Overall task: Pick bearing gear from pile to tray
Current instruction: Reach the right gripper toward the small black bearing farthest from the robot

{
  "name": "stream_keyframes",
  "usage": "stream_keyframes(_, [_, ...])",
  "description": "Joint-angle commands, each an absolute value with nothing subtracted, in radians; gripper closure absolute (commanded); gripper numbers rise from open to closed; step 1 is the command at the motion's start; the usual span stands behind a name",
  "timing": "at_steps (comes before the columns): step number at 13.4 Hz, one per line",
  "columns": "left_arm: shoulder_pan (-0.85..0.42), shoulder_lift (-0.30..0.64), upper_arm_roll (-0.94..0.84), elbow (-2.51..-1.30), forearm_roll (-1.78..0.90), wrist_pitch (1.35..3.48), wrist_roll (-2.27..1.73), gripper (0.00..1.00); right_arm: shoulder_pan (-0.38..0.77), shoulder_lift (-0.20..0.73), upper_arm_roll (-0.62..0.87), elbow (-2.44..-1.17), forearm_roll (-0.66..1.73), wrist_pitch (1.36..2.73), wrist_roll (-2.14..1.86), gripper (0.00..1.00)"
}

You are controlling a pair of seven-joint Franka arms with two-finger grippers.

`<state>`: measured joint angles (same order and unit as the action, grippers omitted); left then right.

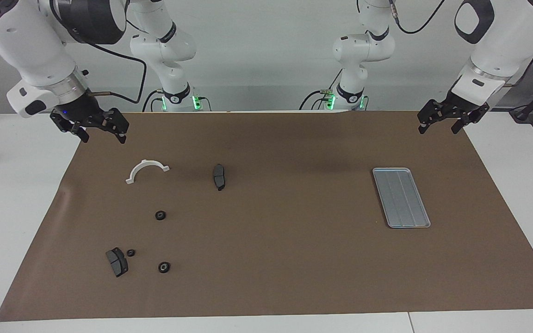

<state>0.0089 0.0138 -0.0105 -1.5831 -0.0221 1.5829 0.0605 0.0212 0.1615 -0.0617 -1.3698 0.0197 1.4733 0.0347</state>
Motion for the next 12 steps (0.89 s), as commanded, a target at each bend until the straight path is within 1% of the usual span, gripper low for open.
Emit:
stream_keyframes(1, [0.018, -0.012, -0.014, -1.611, -0.026, 1.582, 0.071, 0.00, 0.021, 0.135, -0.061, -1.408, 0.031, 1.497, 0.020, 0.00])
stream_keyframes(4, [0.018, -0.012, -0.014, -1.611, -0.026, 1.582, 0.071, 0.00, 0.023, 0.132, -0.058, -1.416, 0.032, 1.503, 0.015, 0.00])
stream_keyframes(5, [0.018, -0.012, -0.014, -1.611, -0.026, 1.582, 0.071, 0.00, 0.025, 0.120, -0.058, -1.445, 0.032, 1.506, 0.020, 0.00])
stream_keyframes(6, [0.018, -0.012, -0.014, -1.611, -0.026, 1.582, 0.071, 0.00, 0.025, 0.094, -0.058, -1.509, 0.032, 1.525, 0.021, 0.00])
stream_keyframes(7, [0.018, -0.012, -0.014, -1.611, -0.026, 1.582, 0.071, 0.00, 0.037, 0.065, -0.058, -1.587, 0.032, 1.584, 0.017, 0.00])
stream_keyframes(8, [0.018, -0.012, -0.014, -1.611, -0.026, 1.582, 0.071, 0.00, 0.046, 0.054, -0.058, -1.638, 0.031, 1.644, 0.014, 0.00])
stream_keyframes(10, [0.018, -0.012, -0.014, -1.611, -0.026, 1.582, 0.071, 0.00, 0.054, 0.078, -0.057, -1.667, 0.032, 1.712, 0.003, 0.00])
stream_keyframes(12, [0.018, -0.012, -0.014, -1.611, -0.026, 1.582, 0.071, 0.00, 0.054, 0.136, -0.058, -1.664, 0.032, 1.785, -0.040, 0.00])
